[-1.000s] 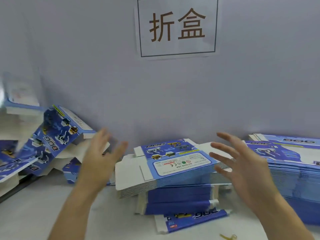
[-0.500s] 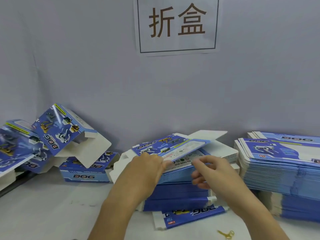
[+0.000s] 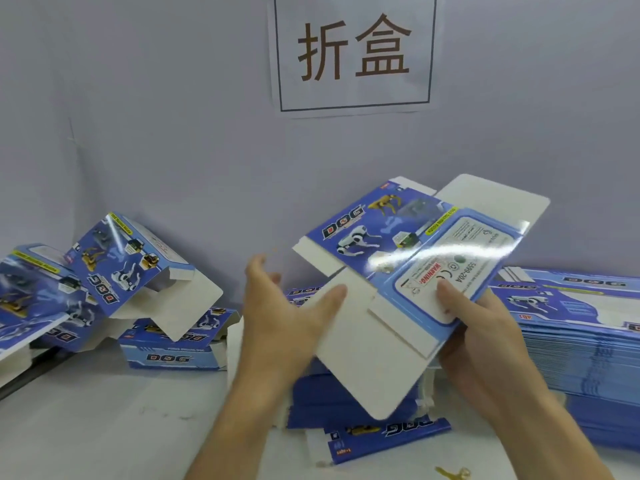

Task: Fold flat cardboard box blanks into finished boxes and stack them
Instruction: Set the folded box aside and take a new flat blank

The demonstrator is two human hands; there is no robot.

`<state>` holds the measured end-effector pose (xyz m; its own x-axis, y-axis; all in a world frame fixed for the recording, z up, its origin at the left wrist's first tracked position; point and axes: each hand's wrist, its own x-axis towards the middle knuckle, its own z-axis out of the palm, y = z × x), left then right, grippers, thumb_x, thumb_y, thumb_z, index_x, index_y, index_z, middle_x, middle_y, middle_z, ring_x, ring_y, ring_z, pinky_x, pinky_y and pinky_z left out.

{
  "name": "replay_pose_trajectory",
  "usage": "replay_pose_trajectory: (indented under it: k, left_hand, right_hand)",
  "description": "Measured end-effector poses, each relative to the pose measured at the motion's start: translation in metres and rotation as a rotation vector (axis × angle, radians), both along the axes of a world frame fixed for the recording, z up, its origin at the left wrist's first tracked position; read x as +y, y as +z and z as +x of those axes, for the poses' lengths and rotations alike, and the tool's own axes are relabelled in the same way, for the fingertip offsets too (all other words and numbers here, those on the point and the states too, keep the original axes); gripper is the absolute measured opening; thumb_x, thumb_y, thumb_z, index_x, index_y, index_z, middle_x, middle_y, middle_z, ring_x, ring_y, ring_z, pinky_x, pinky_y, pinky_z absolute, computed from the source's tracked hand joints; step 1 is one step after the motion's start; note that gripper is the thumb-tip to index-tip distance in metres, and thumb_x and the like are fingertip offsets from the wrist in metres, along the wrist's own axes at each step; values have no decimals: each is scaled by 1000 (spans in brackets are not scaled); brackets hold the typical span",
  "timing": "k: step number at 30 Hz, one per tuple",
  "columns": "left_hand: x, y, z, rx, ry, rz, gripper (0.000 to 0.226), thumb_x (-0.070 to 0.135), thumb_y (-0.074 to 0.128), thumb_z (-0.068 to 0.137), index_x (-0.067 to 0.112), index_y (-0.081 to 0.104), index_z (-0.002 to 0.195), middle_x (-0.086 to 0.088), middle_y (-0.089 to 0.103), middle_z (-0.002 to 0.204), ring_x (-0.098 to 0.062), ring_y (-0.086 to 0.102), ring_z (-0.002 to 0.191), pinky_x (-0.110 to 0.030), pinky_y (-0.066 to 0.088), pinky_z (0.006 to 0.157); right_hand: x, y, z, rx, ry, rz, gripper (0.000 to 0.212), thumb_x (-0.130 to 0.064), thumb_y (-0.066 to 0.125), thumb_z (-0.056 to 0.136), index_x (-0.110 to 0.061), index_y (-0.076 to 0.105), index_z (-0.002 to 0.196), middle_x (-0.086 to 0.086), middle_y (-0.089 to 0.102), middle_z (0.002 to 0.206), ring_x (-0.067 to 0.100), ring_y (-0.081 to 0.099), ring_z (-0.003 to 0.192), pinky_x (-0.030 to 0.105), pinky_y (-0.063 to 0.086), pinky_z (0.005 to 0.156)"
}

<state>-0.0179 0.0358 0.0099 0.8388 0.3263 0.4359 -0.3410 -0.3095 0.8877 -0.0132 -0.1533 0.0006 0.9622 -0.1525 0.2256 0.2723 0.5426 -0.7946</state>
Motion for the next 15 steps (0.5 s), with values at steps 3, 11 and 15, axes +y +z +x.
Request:
replay_pose_trajectory:
  k: [3, 11, 15]
  left_hand:
    - [18, 5, -6, 290, -432, -388, 60, 27, 81, 72, 20, 56, 126, -2, 75, 100, -18, 74, 82, -31, 59, 62]
    - [1, -3, -5, 31, -364, 52, 12, 22, 63, 89, 11, 64, 92, -6, 71, 78, -12, 67, 68, -38, 54, 57]
    - [-7, -3, -11, -119, -460, 193, 28, 17, 59, 90, 35, 62, 68, 13, 64, 63, -2, 65, 60, -17, 47, 47]
  right_hand:
    - [2, -2, -4, -33, 167, -35, 38, -20, 59, 89, -12, 60, 125, 11, 76, 110, 29, 76, 90, 34, 62, 60]
    - [23, -1, -10, -160, -339, -967, 124, -42, 85, 70, -50, -8, 153, -30, 16, 154, -7, 24, 134, 25, 29, 107]
    - [24, -2, -8, -226, -274, -1002, 122, -43, 77, 69, -46, -9, 155, -34, 12, 151, -11, 21, 136, 28, 41, 109]
